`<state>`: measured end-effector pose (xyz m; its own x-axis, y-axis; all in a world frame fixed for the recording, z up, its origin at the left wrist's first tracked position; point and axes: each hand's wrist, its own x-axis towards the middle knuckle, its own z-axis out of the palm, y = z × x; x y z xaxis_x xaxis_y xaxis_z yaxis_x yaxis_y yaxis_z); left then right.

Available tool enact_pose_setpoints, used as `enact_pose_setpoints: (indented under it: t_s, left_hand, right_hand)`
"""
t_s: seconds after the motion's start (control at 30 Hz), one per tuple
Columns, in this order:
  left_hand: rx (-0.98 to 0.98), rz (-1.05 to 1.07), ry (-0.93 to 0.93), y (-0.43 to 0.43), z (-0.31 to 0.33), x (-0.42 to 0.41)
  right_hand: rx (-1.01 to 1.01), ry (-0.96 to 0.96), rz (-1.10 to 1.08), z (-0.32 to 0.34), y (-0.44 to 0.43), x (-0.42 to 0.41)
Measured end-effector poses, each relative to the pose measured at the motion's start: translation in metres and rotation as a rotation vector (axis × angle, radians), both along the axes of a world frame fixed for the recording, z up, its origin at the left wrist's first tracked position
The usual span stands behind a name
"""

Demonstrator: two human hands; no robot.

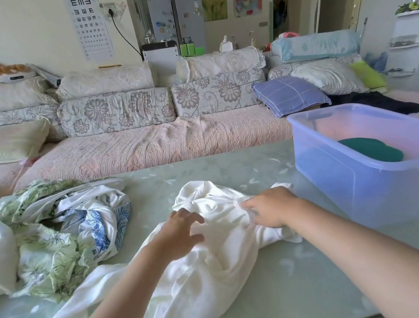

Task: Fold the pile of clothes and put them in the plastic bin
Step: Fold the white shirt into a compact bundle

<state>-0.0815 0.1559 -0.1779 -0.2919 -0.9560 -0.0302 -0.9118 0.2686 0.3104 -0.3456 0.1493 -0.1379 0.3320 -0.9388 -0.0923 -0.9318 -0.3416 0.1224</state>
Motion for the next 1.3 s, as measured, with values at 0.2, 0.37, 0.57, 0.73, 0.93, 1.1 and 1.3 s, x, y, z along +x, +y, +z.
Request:
enact_pose_setpoints:
  t_s: [0.2,0.37,0.57,0.73,0.93,1.1,1.3]
  left_hand:
    - [0.187,0.073,-0.249,0.012,-0.005,0.004]
    - [0.351,0.097,-0.398,0.021,0.027,-0.005]
    - [0.272,0.158,-0.252,0.001,0.031,0.009]
    - [0.047,0.204,-0.146,-0.033,0.009,0.022]
    - [0.009,0.145,-0.258,-0.07,0.001,0.022]
    - [-0.107,0.372,-0.101,-0.099,0.025,0.022]
    - [-0.226,0.418,0.829,-0.124,0.054,0.008]
  right_hand:
    - [-0.006,0.245,-0.351,0.004,0.003,-0.026]
    - [0.067,0.283,-0.418,0.011,0.013,-0.042]
    - [-0.043,-0.204,-0.103,0.0,-0.009,-0.012]
    - [0.103,-0.128,-0.06,-0.017,-0.031,0.023]
    - [-0.028,-0.358,-0.234,-0.016,-0.07,0.015]
    - [-0.294,-0.328,-0.474,-0.01,-0.087,0.003]
    - [-0.214,0.099,-0.519,-0.01,-0.092,0.004]
